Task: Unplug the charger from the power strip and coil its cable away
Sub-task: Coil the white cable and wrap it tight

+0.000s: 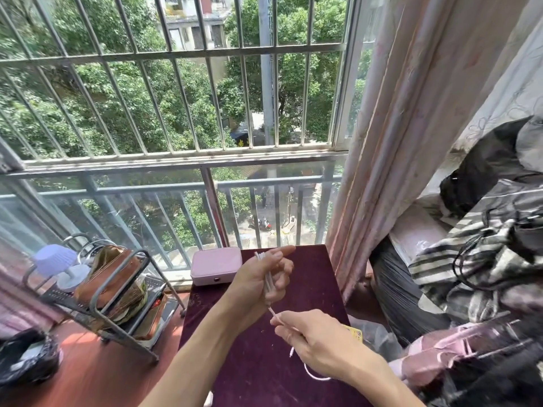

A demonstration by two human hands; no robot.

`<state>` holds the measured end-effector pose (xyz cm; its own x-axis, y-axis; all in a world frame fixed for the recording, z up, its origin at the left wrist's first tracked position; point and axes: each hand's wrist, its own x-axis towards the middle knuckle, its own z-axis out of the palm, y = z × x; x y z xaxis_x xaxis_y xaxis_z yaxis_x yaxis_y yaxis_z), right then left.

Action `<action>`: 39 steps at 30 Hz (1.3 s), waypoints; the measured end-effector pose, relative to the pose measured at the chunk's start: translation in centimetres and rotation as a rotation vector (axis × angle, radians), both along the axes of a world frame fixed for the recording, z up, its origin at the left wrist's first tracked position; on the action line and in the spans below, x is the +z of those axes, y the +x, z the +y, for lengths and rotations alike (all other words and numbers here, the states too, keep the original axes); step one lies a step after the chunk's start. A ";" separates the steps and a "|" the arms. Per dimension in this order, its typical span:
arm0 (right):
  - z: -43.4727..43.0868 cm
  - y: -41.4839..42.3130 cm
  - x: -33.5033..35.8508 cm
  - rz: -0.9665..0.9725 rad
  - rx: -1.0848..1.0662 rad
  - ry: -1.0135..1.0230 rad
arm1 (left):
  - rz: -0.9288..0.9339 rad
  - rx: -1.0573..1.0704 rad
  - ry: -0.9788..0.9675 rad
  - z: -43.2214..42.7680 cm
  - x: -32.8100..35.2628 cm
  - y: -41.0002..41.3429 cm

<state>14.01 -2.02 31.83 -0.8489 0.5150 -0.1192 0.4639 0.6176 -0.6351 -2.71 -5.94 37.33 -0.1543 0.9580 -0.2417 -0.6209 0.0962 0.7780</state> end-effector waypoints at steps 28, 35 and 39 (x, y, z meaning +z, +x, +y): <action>7.7 1.1 10.9 0.300 0.142 -0.155 | 0.223 -0.512 -0.040 -2.7 0.1 2.8; 8.9 0.2 6.6 0.410 0.087 -0.290 | 0.330 -0.481 0.033 -2.9 0.3 2.6; 7.8 -0.5 4.3 0.564 0.011 -0.505 | 0.168 -0.457 0.115 -2.9 0.3 2.6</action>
<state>13.51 5.76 36.13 -0.8560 0.5039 0.1155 -0.0198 0.1913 -0.9813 -0.15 -8.81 37.62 0.2595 0.9558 -0.1384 -0.4002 0.2368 0.8853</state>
